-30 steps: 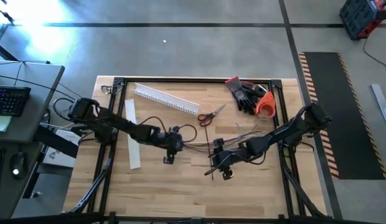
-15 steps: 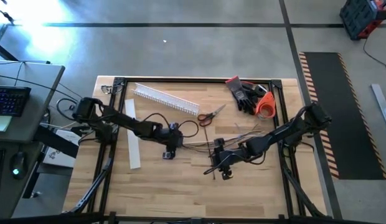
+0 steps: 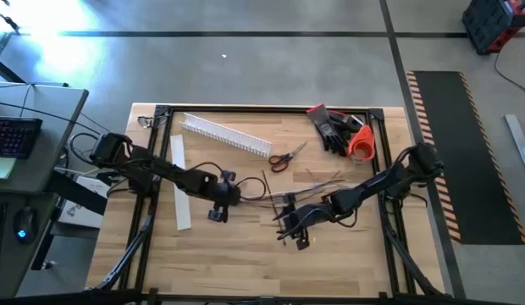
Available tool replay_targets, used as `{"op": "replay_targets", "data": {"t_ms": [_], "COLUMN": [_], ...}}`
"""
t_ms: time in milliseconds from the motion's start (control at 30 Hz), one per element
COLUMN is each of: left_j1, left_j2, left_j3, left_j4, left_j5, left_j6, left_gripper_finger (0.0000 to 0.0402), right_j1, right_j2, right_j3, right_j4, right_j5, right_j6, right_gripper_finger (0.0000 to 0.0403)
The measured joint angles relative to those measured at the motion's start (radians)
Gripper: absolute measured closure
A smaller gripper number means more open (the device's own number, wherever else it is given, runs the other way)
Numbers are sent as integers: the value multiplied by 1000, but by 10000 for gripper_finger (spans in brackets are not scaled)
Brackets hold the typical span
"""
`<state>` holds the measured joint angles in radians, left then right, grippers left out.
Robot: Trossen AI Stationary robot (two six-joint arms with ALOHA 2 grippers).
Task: Ziptie cables
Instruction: Wrap the black zip tie on the cables
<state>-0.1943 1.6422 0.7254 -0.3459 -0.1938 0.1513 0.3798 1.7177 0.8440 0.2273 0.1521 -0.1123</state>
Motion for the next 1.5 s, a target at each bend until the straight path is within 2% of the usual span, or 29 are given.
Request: {"op": "replay_targets", "data": {"t_ms": [100, 233, 367, 500, 600, 733, 1000, 1300, 1500], "left_j1": [-7, 3, 13, 13, 13, 11, 21, 33, 47], "left_j2": [-8, -55, -135, -220, -260, -263, -156, 55, 180], "left_j3": [-3, -8, -15, -11, -12, -28, -91, -95, -70], "left_j4": [-10, -30, -77, -75, -22, 179, 589, 868, 959], "left_j5": [-28, -18, 20, 14, 12, 23, 1, 51, 54], "left_j6": [-16, -62, -97, -143, -185, -231, -277, -282, -322], "left_gripper_finger": [371, 326, 280, 255, 251, 253, 261, 261, 261], "right_j1": [0, 0, 0, 0, -1, -2, 16, 8, -23], "right_j2": [3, 3, 3, 3, 9, 55, 174, 220, 222], "right_j3": [0, 0, 0, 0, 0, 2, 58, 107, 108], "right_j4": [1, -9, -66, -132, -147, -147, -74, -66, -65], "right_j5": [2, 2, -19, -5, -4, -20, 23, 40, -24], "right_j6": [-35, -99, -192, -302, -351, -406, -527, -650, -649], "right_gripper_finger": [227, 224, 212, 197, 190, 190, 190, 192, 239]}}
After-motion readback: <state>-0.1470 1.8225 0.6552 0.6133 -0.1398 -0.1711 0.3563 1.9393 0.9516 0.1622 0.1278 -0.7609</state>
